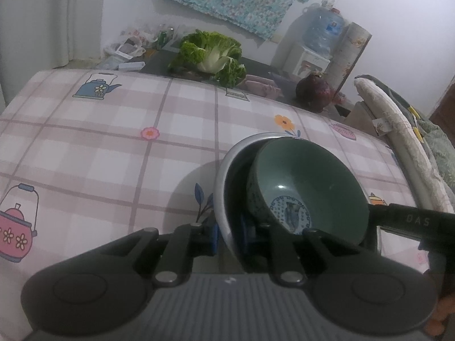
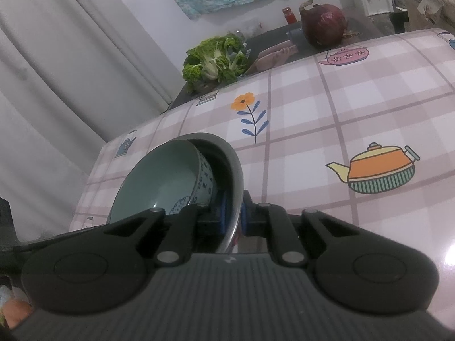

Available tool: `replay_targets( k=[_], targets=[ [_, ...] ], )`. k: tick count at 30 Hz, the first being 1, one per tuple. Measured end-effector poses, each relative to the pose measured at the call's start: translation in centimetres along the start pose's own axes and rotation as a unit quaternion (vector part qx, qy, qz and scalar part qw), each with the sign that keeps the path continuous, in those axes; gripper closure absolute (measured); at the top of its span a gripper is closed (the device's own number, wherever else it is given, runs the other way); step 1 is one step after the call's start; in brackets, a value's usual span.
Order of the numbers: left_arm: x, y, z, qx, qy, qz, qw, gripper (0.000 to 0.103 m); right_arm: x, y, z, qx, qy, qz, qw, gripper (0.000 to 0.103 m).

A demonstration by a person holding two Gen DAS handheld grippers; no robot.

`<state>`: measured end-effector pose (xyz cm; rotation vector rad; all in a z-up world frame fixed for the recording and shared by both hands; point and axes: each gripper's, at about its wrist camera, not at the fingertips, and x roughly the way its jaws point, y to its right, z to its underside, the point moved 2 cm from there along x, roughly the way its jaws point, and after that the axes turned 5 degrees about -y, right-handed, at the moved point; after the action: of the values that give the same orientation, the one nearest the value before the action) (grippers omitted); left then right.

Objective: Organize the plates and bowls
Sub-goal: 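Carry the steel bowl with the green bowl over the plate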

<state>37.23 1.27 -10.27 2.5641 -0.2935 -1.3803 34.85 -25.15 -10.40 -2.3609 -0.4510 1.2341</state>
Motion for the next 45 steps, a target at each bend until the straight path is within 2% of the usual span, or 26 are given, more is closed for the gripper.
replay_targets(
  k=[24,37,45],
  targets=[
    [-2.1,1.1,-0.4,-0.003,0.013,0.001,0.9999,0.089,-2.1,-0.7,-0.3,0.002,0.014,-0.007,1.0,0.093],
    [-6.0,2.1,0.5,-0.002,0.03,0.005,0.9995,0.09,-5.5,-2.4,0.4,-0.004,0.029,-0.012,1.0,0.093],
    [-9.1,2.8,2.2,0.001,0.04,0.009,0.9992,0.09,-8.7,-3.6,2.4,-0.003,0.037,-0.016,0.999,0.093]
  ],
)
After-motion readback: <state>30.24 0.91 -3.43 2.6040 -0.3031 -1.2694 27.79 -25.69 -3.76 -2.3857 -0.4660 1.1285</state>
